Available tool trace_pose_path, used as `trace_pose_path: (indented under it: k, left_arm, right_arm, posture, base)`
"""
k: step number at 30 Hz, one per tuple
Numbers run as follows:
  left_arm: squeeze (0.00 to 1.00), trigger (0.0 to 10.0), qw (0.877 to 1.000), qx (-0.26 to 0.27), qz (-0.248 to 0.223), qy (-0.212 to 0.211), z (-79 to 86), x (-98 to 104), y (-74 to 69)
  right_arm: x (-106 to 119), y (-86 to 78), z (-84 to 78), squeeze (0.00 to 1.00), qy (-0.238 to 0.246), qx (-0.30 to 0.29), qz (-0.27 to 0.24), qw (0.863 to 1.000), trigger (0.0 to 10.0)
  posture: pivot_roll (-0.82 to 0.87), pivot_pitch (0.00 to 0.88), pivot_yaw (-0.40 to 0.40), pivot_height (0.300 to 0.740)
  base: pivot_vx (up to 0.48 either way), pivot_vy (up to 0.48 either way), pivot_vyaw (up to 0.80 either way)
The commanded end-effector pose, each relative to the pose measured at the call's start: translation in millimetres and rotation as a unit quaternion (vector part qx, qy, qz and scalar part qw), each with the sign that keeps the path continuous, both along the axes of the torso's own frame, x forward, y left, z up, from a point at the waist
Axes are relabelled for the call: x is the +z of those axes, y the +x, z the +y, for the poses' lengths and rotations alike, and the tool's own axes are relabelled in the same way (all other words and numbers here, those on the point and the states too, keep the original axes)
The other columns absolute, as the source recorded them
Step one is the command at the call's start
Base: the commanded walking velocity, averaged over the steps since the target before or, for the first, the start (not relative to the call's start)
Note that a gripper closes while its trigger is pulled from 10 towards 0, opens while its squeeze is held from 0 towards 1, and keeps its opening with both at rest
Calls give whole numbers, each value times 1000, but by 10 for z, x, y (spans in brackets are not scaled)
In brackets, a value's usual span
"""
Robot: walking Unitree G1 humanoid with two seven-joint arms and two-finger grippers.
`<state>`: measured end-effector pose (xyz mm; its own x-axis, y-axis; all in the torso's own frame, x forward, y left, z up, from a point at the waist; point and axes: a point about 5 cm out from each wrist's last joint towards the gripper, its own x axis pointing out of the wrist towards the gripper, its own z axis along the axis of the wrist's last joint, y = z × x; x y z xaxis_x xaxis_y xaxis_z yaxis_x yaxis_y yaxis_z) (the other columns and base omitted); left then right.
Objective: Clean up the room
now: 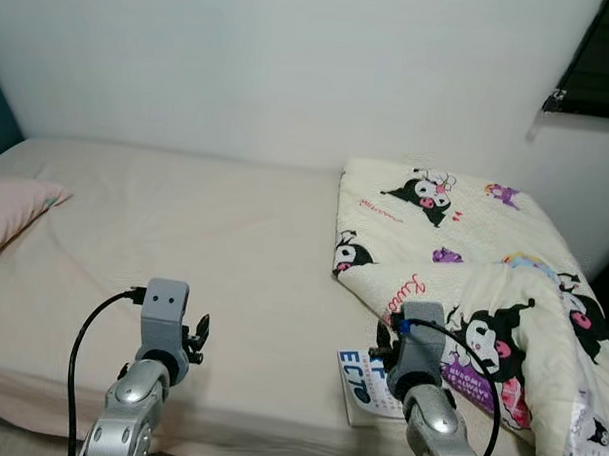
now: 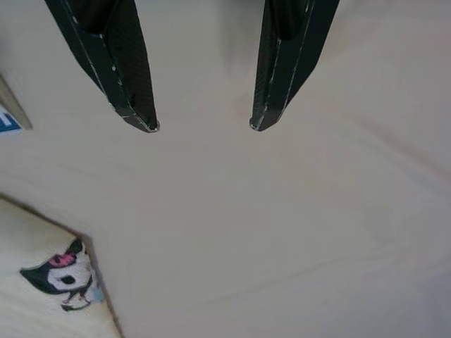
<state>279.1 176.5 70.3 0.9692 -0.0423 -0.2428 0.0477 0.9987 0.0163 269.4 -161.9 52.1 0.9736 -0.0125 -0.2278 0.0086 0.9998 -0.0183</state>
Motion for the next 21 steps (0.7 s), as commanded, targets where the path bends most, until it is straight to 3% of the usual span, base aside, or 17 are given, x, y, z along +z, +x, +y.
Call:
trace_pose_path:
  k: [1,10,21]
  left_arm:
    - [0,10000,1000,-7,3,4,-31,-21,-16]
    - [0,10000,1000,-29,2,3,-86,0,-5]
    - [0,10000,999,-37,4,5,-78,-4,-13]
  right_arm:
    - [-20,-25,-3,0,7,-5,5,1000,10000]
    - [-43,-74,-21,0,11,-15,8,1000,10000]
    - [-54,-101,-23,0,11,-18,12,1000,10000]
  posture:
    - [9,42,-19,620]
    - [4,65,-6,590]
    - [2,85,-11,590]
  base:
    - [0,0,0]
    - [0,0,0]
    - [0,0,0]
